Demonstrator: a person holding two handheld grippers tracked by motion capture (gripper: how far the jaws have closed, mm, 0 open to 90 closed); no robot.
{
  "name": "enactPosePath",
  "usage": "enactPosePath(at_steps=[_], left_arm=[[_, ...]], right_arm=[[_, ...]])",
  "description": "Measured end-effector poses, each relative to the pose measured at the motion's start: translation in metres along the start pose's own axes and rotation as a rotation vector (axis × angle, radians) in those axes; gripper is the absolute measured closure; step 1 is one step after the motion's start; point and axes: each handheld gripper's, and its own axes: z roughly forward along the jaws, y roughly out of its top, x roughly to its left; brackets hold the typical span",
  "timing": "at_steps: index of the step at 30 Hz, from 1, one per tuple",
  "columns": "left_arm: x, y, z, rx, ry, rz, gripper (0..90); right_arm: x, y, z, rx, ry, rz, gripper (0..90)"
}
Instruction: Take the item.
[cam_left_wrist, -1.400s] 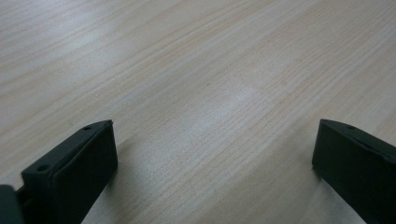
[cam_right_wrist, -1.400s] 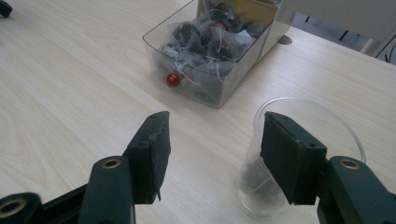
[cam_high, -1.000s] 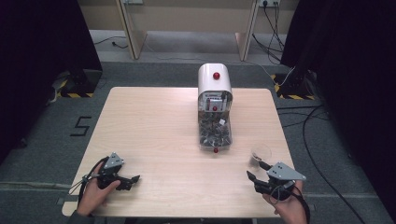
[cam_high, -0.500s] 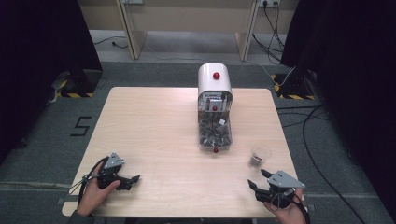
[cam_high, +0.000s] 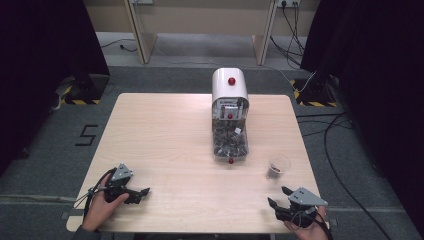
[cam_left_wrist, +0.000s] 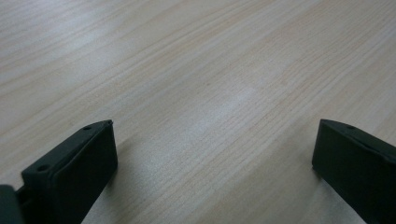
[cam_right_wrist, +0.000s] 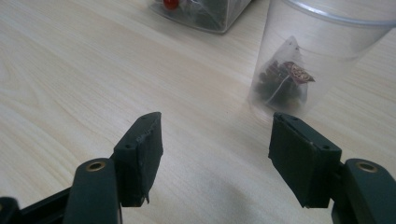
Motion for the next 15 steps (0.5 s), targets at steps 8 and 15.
enactPosePath(at_steps=[8, 15], left_arm=[[0.000, 0.000, 0.000, 0.000, 0.001, 0.000, 0.0], [0.000, 0.000, 0.000, 0.000, 0.001, 0.000, 0.0]], right_arm=[[-0.001, -0.008, -0.002, 0.003, -0.011, 0.022, 30.2], [-0.006, -0.015, -0.003, 0.003, -0.037, 0.053, 21.2]])
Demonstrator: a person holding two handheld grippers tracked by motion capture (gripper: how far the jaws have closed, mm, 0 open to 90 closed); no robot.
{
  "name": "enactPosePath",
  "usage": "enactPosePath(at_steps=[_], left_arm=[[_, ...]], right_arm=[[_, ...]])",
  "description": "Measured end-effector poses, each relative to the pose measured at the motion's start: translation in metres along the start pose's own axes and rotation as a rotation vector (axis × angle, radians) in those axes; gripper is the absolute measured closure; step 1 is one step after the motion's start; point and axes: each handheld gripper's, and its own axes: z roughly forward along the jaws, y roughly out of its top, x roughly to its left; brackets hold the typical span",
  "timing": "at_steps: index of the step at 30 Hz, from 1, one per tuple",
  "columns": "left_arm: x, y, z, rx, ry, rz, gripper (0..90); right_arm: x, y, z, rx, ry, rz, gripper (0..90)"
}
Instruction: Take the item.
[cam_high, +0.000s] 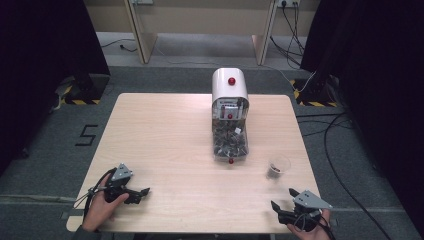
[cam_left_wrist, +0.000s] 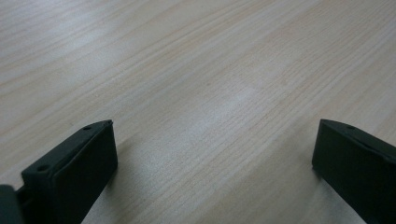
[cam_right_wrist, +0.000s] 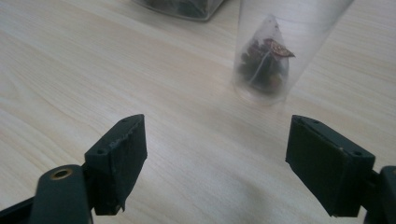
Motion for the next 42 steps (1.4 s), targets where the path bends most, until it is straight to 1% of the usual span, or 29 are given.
enactPosePath(at_steps=[1, 3, 7, 9, 10, 15, 17, 19, 21, 22, 23, 26, 27, 30, 34, 37, 42], left_arm=[[0.000, 0.000, 0.000, 0.000, 0.000, 0.000, 0.0], [0.000, 0.000, 0.000, 0.000, -0.001, 0.000, 0.0], [0.000, 0.000, 0.000, 0.000, 0.000, 0.000, 0.0], [0.000, 0.000, 0.000, 0.000, 0.000, 0.000, 0.0], [0.000, 0.000, 0.000, 0.000, 0.000, 0.000, 0.0], [0.000, 0.000, 0.000, 0.000, 0.000, 0.000, 0.0], [0.000, 0.000, 0.000, 0.000, 0.000, 0.000, 0.0], [0.000, 0.000, 0.000, 0.000, 0.000, 0.000, 0.0], [0.000, 0.000, 0.000, 0.000, -0.001, 0.000, 0.0], [0.000, 0.000, 0.000, 0.000, -0.001, 0.000, 0.0], [0.000, 0.000, 0.000, 0.000, 0.000, 0.000, 0.0], [0.000, 0.000, 0.000, 0.000, 0.000, 0.000, 0.0], [0.000, 0.000, 0.000, 0.000, 0.000, 0.000, 0.0], [0.000, 0.000, 0.000, 0.000, 0.000, 0.000, 0.0], [0.000, 0.000, 0.000, 0.000, 0.000, 0.000, 0.0], [0.000, 0.000, 0.000, 0.000, 0.000, 0.000, 0.0], [0.000, 0.000, 0.000, 0.000, 0.000, 0.000, 0.0]], right_arm=[[0.000, -0.001, 0.000, 0.007, -0.001, 0.006, 20.8], [-0.001, -0.003, 0.001, 0.007, -0.002, -0.007, 20.2], [-0.003, -0.006, 0.000, 0.016, -0.014, 0.000, 18.8], [-0.006, -0.008, 0.000, 0.016, -0.018, -0.002, 18.2], [-0.006, -0.009, 0.000, 0.021, -0.016, 0.012, 17.8], [-0.012, -0.015, 0.000, 0.029, -0.028, 0.008, 16.6], [-0.015, -0.017, 0.000, 0.037, -0.021, 0.013, 16.4], [-0.017, -0.021, 0.000, 0.051, -0.024, 0.026, 16.3], [-0.020, -0.026, 0.002, 0.082, -0.026, 0.034, 14.7], [-0.021, -0.028, 0.003, 0.071, -0.012, 0.063, 14.3], [-0.022, -0.029, 0.004, 0.056, -0.003, 0.056, 14.1], [-0.023, -0.031, 0.004, 0.048, 0.006, 0.053, 13.3], [-0.023, -0.031, 0.004, 0.044, 0.006, 0.058, 12.9], [-0.023, -0.033, 0.004, 0.035, 0.007, 0.051, 12.1], [-0.024, -0.034, 0.004, 0.022, 0.009, 0.052, 11.6], [-0.025, -0.036, 0.005, 0.007, 0.013, 0.041, 11.3], [-0.025, -0.037, 0.005, -0.005, 0.015, 0.043, 10.9]])
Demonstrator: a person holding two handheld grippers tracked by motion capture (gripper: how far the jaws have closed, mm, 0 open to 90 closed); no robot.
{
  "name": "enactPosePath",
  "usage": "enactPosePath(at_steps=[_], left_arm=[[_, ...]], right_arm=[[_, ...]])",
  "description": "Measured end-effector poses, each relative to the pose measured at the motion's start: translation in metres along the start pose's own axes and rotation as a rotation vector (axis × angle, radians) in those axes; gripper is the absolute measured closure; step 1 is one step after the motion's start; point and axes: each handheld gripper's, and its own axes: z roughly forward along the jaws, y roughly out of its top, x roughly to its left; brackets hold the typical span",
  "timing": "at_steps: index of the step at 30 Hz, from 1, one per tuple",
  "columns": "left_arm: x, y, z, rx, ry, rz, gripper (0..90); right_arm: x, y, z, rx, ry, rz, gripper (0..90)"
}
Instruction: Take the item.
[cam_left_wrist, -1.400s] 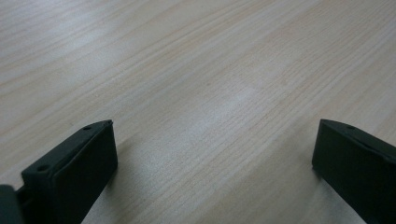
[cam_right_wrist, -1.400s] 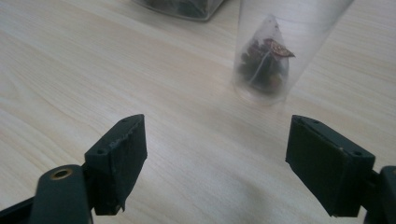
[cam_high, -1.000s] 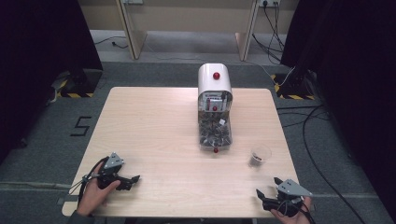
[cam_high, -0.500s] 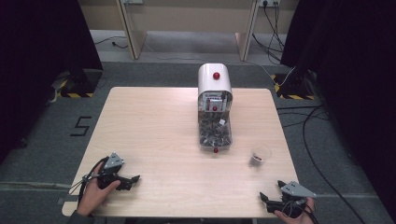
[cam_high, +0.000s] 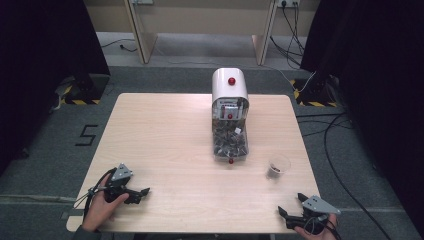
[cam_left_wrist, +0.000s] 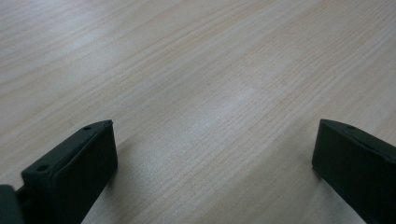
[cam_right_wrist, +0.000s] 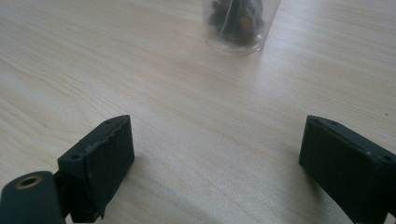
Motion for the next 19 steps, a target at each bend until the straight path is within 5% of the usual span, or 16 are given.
enactPosePath(at_steps=[19], left_arm=[[0.0000, 0.0000, 0.0000, 0.000, 0.000, 0.000, 0.0]], right_arm=[[-0.0016, -0.0034, 0.0008, -0.029, 0.009, -0.003, 10.3]])
